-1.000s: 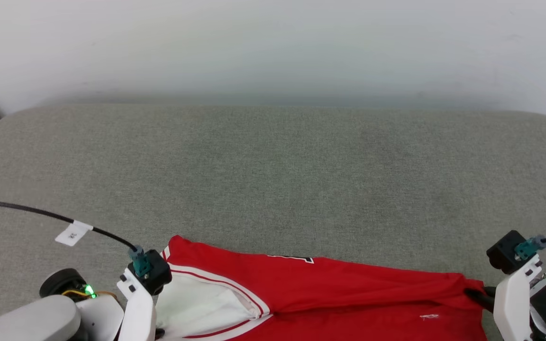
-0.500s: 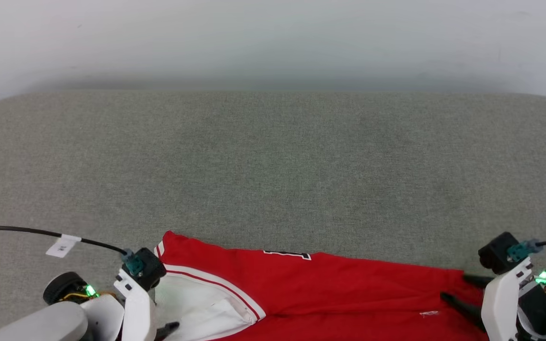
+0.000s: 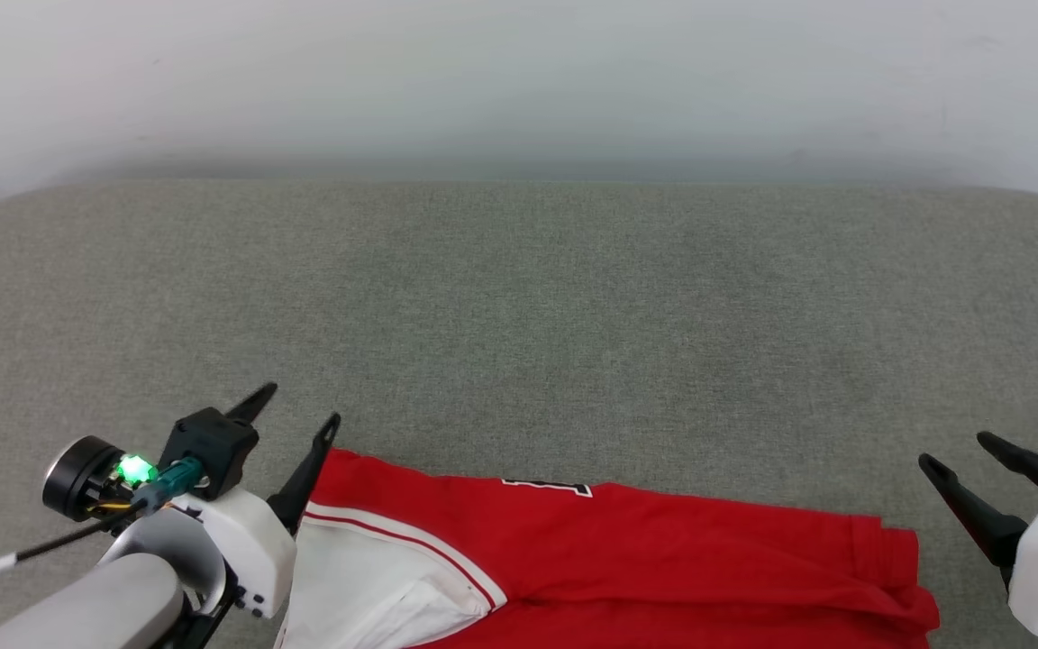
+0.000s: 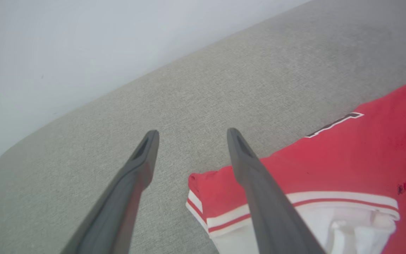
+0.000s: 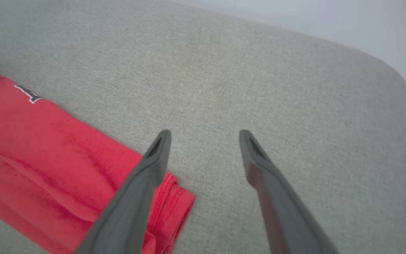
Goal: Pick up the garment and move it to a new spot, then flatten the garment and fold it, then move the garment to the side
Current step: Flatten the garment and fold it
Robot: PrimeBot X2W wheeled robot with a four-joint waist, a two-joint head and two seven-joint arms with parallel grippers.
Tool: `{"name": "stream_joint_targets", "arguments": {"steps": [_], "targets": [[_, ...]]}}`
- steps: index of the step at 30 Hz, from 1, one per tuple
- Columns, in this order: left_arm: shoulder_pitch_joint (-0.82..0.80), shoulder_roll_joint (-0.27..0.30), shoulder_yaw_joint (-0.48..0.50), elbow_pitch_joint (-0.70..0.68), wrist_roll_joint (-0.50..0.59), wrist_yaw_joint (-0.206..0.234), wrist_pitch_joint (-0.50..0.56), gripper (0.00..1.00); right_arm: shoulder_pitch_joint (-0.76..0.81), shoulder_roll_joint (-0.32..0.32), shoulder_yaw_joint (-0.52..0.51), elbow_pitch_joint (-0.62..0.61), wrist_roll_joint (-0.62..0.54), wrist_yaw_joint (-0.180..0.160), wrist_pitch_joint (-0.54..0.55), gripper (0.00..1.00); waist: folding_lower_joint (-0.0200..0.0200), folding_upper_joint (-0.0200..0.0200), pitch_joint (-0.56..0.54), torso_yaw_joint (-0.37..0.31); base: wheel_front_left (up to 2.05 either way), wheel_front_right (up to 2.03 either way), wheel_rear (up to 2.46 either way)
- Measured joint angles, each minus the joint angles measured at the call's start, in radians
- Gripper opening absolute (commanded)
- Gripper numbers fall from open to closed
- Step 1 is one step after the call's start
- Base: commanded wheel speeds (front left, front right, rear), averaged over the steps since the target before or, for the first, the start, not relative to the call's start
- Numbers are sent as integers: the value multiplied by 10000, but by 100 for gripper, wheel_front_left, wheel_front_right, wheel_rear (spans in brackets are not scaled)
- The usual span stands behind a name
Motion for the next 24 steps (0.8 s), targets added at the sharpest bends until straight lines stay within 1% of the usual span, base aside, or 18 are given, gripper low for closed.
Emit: {"name": "stream_joint_targets", "arguments": {"steps": [2, 6, 9, 11, 14, 17, 18, 24], "targets": [[205, -186, 322, 65, 58, 594, -698, 100, 412, 334, -606, 69, -65, 2, -2, 100, 0, 0, 54, 12, 0, 0, 0], [660, -520, 941, 19, 328, 1641, -1195, 100, 1213, 974, -1521, 117, -36, 2, 301, 100, 1, -1, 140, 45, 0, 0, 0], [1086, -796, 1530, -92, 631, 2207, -1275, 100, 1713, 1335, -2102, 117, 92, 0, 683, 100, 0, 0, 212, 117, 0, 0, 0], [1381, -1120, 2217, -380, 1039, 2529, -1277, 100, 1986, 1609, -2357, 44, 198, 0, 869, 100, 0, -1, 278, 170, 0, 0, 0], [1970, -1618, 3340, -817, 1712, 2755, -1283, 100, 2267, 1971, -2571, 0, 422, 0, 1129, 100, 1, -1, 418, 238, 0, 0, 0], [2655, -2105, 4311, -1112, 2489, 2759, -1294, 100, 2496, 2196, -2612, -46, 621, 0, 1473, 100, 0, 0, 528, 332, 0, 0, 0], [3248, -2635, 5237, -1220, 3150, 2692, -1294, 100, 2793, 2359, -2485, -27, 761, 0, 1758, 100, 1, 0, 624, 427, 0, 0, 0], [4304, -3756, 6748, -1350, 4372, 2403, -1294, 100, 2926, 2412, -1969, -113, 1099, 0, 2044, 100, 0, 0, 726, 556, 0, 0, 0]]}}
